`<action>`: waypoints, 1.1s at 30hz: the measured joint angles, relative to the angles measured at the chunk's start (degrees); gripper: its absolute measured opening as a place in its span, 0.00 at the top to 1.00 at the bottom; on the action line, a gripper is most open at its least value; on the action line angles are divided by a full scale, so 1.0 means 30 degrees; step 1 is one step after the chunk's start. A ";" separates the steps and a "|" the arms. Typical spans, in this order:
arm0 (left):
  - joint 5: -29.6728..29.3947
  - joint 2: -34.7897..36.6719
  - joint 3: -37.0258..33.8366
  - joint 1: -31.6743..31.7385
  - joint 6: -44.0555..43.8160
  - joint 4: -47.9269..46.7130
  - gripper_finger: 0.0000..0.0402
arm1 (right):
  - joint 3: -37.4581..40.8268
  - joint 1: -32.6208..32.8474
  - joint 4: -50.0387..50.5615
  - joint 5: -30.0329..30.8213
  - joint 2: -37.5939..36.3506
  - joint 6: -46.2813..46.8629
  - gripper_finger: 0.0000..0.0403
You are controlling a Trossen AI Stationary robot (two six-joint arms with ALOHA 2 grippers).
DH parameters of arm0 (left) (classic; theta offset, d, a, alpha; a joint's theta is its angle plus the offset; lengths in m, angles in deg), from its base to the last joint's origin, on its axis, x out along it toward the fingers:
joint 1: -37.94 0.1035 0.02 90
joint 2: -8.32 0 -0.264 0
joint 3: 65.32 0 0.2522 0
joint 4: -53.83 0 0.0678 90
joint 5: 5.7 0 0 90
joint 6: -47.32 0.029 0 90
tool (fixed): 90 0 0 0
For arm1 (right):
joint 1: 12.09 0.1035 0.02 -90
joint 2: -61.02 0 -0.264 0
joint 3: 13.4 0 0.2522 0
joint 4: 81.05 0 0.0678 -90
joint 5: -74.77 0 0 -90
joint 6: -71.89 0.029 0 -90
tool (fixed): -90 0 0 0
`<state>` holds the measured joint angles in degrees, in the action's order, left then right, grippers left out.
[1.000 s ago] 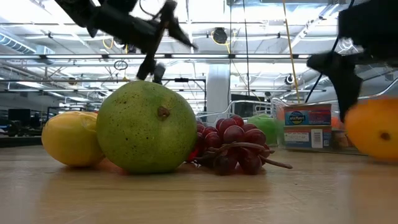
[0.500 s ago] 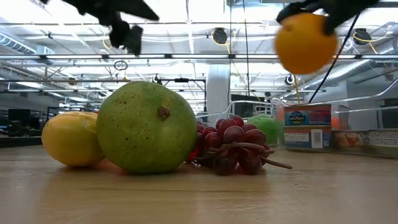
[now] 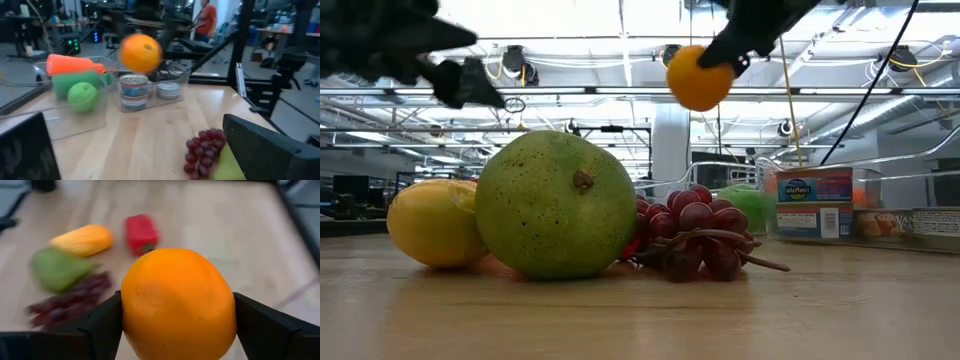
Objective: Pick & Place Food Item
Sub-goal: Put the orange into the top left transparent bin
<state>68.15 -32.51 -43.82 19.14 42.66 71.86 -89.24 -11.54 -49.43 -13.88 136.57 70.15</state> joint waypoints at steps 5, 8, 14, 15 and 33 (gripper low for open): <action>-0.0968 0.2142 -0.2271 -0.0325 0.0006 0.1368 0.17 | 0.0000 -0.2916 -0.1087 -0.0006 0.0000 -0.0779 0.24; -0.1215 0.2988 -0.2245 -0.0318 -0.0214 0.0079 0.17 | 0.0000 -0.4736 -0.1308 0.0013 0.0243 -0.0845 0.24; -0.1156 0.3166 -0.2241 -0.0332 -0.0109 -0.0576 0.17 | -0.0016 -0.7267 -0.1893 -0.0015 0.1331 -0.0832 0.22; -0.1149 0.3145 -0.2241 -0.0332 -0.0109 -0.0612 0.17 | -0.0008 -0.7500 -0.1888 -0.0015 0.1568 -0.0823 0.22; -0.1860 0.3123 -0.2248 -0.0318 0.0030 -0.1282 0.17 | 0.0495 -0.8546 -0.2294 0.1537 0.3300 -0.2667 0.12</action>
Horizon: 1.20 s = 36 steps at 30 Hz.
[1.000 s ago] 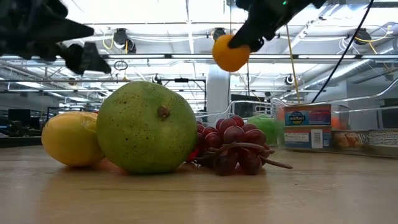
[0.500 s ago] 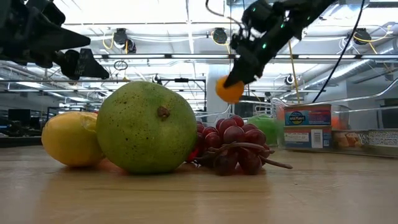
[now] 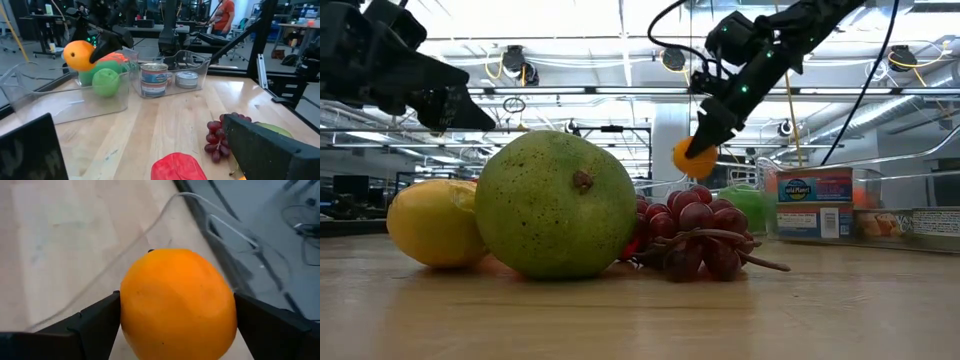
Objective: Pick & Place Food Item
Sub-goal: Put the orange into the top left transparent bin
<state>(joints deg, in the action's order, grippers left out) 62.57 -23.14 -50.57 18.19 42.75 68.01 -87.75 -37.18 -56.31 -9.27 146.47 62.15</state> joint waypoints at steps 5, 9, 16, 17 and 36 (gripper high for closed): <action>-0.0123 0.0000 0.0000 0.0000 -0.0015 0.0004 0.17 | 0.0006 0.0129 0.0489 0.0512 0.0000 -0.3184 0.12; -0.0125 0.0000 0.0000 0.0000 -0.0084 0.0004 0.17 | 0.0000 0.0295 -0.0867 0.0542 0.0000 -0.3723 0.12; -0.0141 0.0000 0.0000 0.0000 -0.0131 0.0007 0.17 | 0.0000 0.0268 -0.1732 0.0596 0.0000 -0.3022 0.12; -0.0141 0.0000 0.0000 0.0000 -0.0131 0.0007 0.17 | 0.0000 0.0280 -0.1688 0.0602 0.0000 -0.2438 0.12; -0.0287 -0.0007 0.0007 0.0000 -0.0379 -0.0277 0.17 | 0.0662 -0.0587 -0.1092 0.0474 0.0007 0.0176 0.24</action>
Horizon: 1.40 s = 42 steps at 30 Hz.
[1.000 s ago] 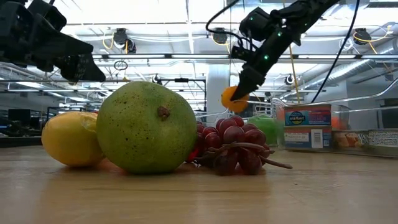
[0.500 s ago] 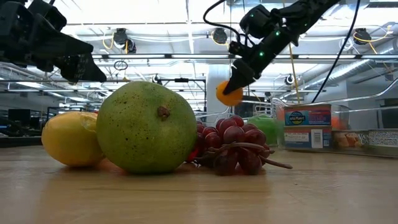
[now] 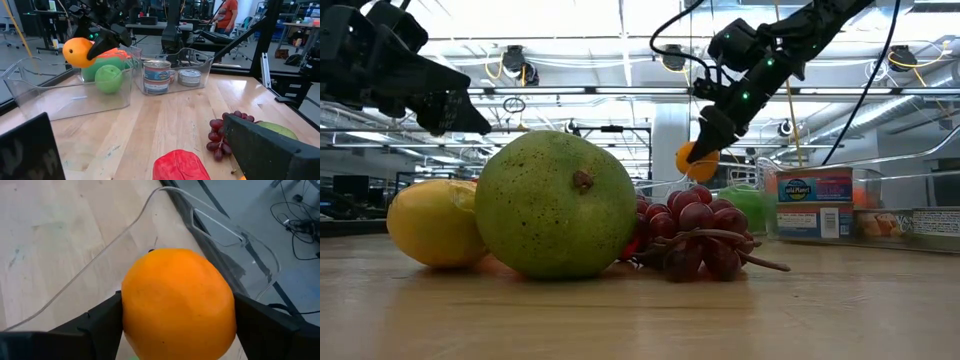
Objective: Pick & Place Food Item
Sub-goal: Put the orange into the top left transparent bin, then put the purple grapes into the top left transparent bin
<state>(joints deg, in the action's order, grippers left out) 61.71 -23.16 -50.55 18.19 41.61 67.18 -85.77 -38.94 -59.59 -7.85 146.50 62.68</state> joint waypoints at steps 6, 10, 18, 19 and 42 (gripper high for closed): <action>-0.0007 0.0002 0.0000 0.0000 -0.0011 0.0006 0.17 | 0.0015 0.0117 -0.0227 -0.0036 0.0000 0.0670 0.10; -0.0007 0.0000 0.0000 0.0000 -0.0029 0.0007 0.17 | 0.0008 -0.0070 -0.0223 0.0036 0.0000 0.2045 0.03; -0.0015 0.0000 0.0000 0.0000 -0.0058 0.0008 0.17 | 0.0008 0.0053 -0.0260 -0.0016 0.0000 0.2394 0.02; -0.0015 0.0000 0.0000 0.0000 -0.0058 0.0007 0.17 | 0.0008 0.0125 -0.0263 -0.0015 0.0000 0.2441 0.02; -0.0234 0.0007 0.0007 0.0000 0.0328 0.0015 0.17 | 0.0036 1.0467 -0.3952 -0.7720 0.0308 0.2847 0.02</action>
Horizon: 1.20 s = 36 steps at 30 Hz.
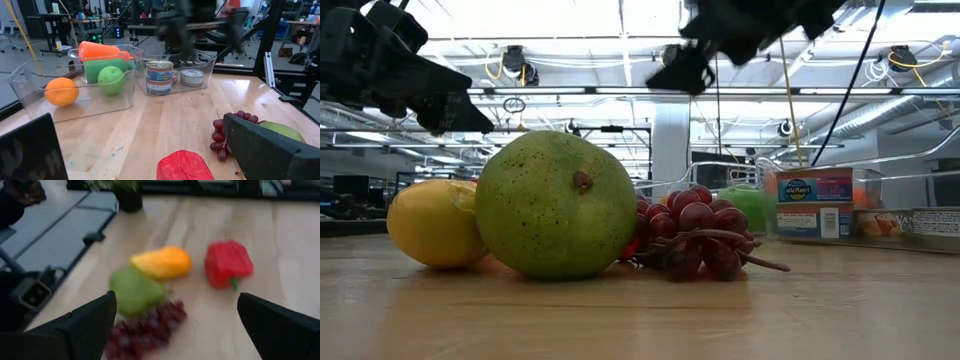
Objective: Pick & Place Food Item
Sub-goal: Put the purple grapes into the top left transparent bin
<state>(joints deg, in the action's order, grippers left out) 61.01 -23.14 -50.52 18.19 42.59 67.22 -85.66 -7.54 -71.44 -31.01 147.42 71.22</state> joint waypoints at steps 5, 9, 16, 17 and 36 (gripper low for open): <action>-0.0748 -0.0004 0.0004 0.0000 -0.0281 0.0278 0.17 | 0.0023 0.2625 -0.0247 0.3181 0.0728 0.0912 0.02; -0.0896 0.0000 0.0007 0.0000 -0.0466 0.0474 0.17 | -0.0062 0.4085 -0.0649 0.4631 0.2110 0.1721 0.02; -0.0910 -0.0007 0.0007 0.0000 -0.0601 0.0474 0.17 | -0.0013 0.6762 -0.2221 0.6945 0.5701 0.1595 0.02; -0.0910 -0.0007 0.0007 0.0000 -0.0730 0.0477 0.17 | -0.0013 0.7127 -0.2631 0.7501 0.6198 0.1386 0.02; -0.0898 -0.0006 0.0007 0.0000 -0.0996 0.0459 0.17 | -0.0021 0.8573 -0.3520 1.4437 0.8463 -0.1171 0.26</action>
<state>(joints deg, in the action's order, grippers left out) 58.32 -23.16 -50.50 18.19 39.60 68.60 -85.72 18.18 -82.00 12.30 172.81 67.71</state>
